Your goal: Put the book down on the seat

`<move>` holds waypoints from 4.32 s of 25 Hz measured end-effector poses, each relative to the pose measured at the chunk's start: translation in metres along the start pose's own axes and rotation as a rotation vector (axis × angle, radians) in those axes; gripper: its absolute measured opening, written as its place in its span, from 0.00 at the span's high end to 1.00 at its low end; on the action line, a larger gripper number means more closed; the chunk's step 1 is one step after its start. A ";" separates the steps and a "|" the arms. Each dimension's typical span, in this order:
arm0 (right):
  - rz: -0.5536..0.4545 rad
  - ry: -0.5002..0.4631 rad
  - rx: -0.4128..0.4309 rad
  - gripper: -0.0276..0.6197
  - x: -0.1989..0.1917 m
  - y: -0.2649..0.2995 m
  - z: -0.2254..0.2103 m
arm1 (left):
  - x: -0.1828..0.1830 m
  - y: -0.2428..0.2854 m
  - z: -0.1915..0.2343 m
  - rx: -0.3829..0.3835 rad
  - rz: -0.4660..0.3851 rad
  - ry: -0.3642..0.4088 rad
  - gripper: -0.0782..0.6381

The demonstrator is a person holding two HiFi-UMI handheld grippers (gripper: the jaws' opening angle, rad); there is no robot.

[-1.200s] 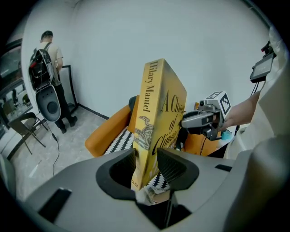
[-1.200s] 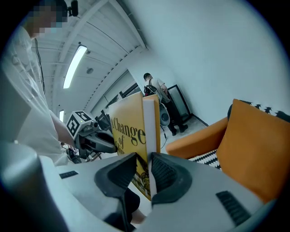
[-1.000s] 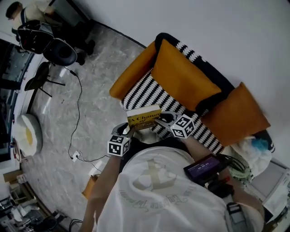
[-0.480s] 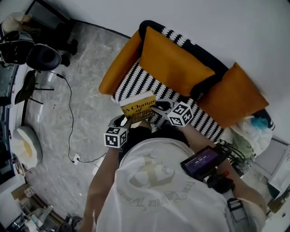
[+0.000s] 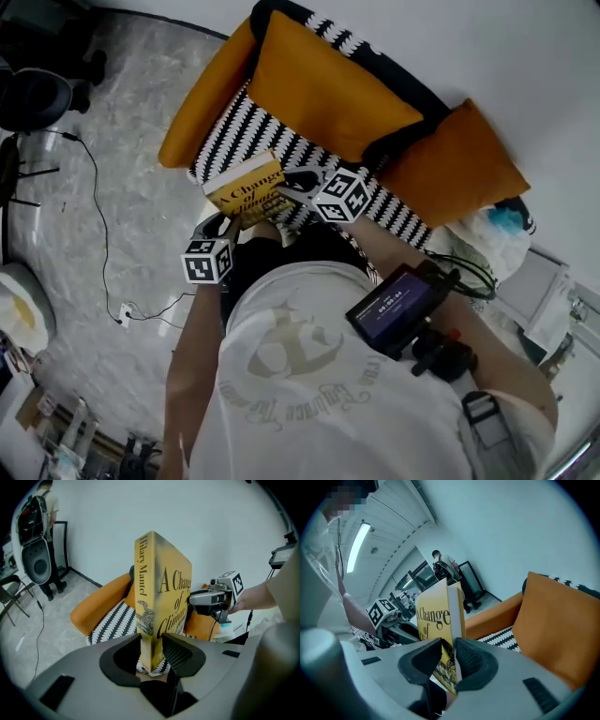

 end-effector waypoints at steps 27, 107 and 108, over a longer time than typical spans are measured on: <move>0.170 0.079 -0.024 0.81 -0.038 0.067 -0.058 | -0.056 0.070 0.057 -0.029 0.084 -0.225 0.68; 0.332 -0.009 -0.290 0.76 -0.092 0.085 -0.091 | -0.133 0.097 0.054 -0.227 0.212 -0.516 0.68; 0.315 -0.015 -0.298 0.76 -0.088 0.083 -0.091 | -0.129 0.095 0.057 -0.224 0.206 -0.505 0.68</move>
Point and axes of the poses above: the fingertips, and each gripper's own axes: y forward along the fingers, z to its left, x out of its top, the point moved 4 cm from there along -y, backward along the fingers, and after that the axes turned 15 degrees about -z, right-handed, at the moved point
